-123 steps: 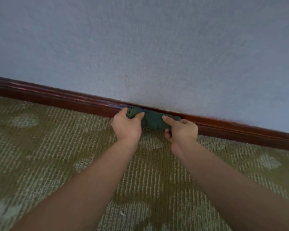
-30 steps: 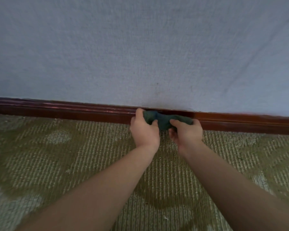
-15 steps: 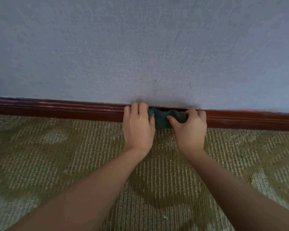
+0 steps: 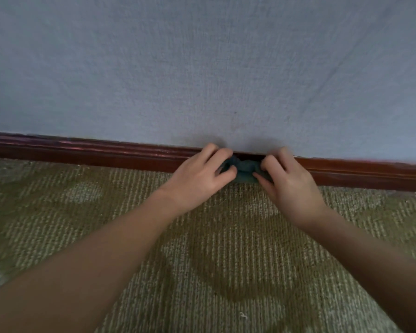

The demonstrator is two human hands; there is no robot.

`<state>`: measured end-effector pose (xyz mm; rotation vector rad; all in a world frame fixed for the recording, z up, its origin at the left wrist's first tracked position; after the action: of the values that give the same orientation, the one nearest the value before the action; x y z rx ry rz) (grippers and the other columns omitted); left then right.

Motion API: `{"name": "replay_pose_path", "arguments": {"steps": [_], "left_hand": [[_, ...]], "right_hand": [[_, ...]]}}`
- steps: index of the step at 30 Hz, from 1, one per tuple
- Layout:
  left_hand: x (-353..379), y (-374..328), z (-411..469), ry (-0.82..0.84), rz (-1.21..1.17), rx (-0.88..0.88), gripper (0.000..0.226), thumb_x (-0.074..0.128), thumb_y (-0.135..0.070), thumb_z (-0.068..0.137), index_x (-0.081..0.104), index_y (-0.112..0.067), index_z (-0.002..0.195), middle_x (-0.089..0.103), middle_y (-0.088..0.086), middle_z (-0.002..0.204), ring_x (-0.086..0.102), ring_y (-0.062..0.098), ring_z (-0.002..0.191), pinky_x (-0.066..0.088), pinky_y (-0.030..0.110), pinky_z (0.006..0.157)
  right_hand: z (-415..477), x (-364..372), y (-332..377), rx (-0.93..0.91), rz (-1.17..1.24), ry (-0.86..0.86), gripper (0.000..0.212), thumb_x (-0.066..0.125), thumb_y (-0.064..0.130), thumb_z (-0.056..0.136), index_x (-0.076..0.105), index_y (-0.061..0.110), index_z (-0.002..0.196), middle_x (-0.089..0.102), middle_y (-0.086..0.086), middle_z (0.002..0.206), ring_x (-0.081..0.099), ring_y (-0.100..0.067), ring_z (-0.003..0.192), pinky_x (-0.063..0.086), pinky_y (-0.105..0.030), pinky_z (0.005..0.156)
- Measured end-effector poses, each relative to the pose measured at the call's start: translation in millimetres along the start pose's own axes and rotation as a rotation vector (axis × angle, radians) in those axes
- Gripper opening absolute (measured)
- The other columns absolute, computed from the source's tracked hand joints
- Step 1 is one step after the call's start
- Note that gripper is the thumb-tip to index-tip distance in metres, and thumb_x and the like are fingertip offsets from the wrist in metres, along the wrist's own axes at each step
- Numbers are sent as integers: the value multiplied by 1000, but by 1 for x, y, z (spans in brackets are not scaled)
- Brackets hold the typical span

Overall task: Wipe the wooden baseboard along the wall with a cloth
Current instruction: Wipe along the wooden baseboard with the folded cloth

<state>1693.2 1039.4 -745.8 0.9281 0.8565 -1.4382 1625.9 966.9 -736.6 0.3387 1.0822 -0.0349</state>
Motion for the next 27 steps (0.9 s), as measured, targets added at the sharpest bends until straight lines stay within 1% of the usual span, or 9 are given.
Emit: {"name": "replay_pose_path", "arguments": {"steps": [3,6,10,13,15,18,21,25,27], "left_hand": [[5,-2,-2,-12,21,54,14,63,6,79,68,8,91,65,24,104,57,33,88,55,38,65],[14,-7,-12,13,51,77,21,72,3,75,70,6,95,66,19,109,63,30,78,55,36,67],[18,-10,-16,41,90,19,24,72,-6,75,70,5,97,66,16,110,63,28,78,55,34,67],[9,-11,-5,-20,92,-7,23,49,3,82,71,5,84,69,19,99,64,28,73,53,31,61],[2,-11,-3,-73,103,12,26,45,4,82,71,6,82,69,19,97,62,28,74,52,31,59],[0,-9,-6,-121,98,36,22,49,3,83,71,7,86,69,18,98,45,28,83,50,32,59],[1,-7,-6,-128,102,38,17,54,3,84,71,5,87,69,17,97,40,27,82,49,33,59],[-1,-1,-7,-150,63,4,20,51,2,87,70,5,90,69,18,96,50,29,80,52,34,61],[1,-1,-7,-139,48,-19,22,49,3,87,70,7,92,69,19,96,60,30,74,53,36,62]], "right_hand": [[5,8,8,-44,-149,51,33,77,-14,57,63,-1,84,54,-20,76,54,-31,63,33,-24,38],[2,14,18,-140,-180,80,44,75,-17,49,68,-2,90,58,-21,79,58,-34,69,39,-25,40],[-2,17,12,-179,-155,93,42,76,-16,57,67,-7,97,61,-24,88,60,-37,76,50,-34,46],[-5,18,9,-151,-126,78,31,77,-7,67,67,-8,96,61,-24,91,60,-37,77,54,-36,53],[-8,18,8,-157,-109,79,30,78,0,69,67,-9,95,61,-24,92,61,-37,79,54,-37,57],[-6,19,5,-185,-119,100,34,78,-10,65,66,-10,97,62,-24,92,60,-39,80,55,-40,60],[-5,21,10,-204,-150,75,36,71,-20,63,67,-9,97,63,-25,94,58,-40,78,54,-43,64],[-7,17,10,-158,-146,12,31,55,-12,74,66,-8,103,61,-26,100,56,-43,82,52,-45,70],[-5,18,10,-148,-141,9,27,57,-8,79,65,-11,105,60,-27,99,56,-42,84,51,-45,74]]}}
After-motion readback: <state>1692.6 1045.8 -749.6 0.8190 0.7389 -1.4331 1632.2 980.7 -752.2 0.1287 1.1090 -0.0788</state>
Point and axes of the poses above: each hand's wrist, its own z-axis towards the middle knuckle, its own x-axis out of the palm, y = z × x, the point moved 9 cm from there along z, towards the middle knuckle
